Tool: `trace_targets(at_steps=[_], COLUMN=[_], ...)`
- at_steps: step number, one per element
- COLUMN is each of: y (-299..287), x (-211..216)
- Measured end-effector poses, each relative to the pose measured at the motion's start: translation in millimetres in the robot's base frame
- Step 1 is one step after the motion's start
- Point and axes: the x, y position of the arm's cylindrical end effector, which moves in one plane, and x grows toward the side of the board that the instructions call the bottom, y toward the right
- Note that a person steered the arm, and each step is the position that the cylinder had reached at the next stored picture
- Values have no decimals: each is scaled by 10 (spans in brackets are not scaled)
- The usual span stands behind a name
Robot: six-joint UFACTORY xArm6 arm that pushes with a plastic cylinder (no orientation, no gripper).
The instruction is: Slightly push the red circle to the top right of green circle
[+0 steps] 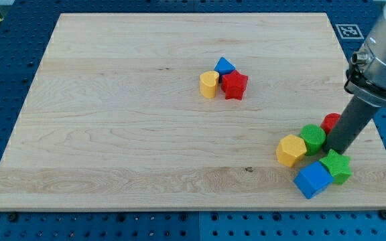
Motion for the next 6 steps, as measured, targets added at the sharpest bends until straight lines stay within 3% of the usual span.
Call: trace_targets(at_steps=[3,5,6], y=[499,-31,-17], x=[26,-111,-165])
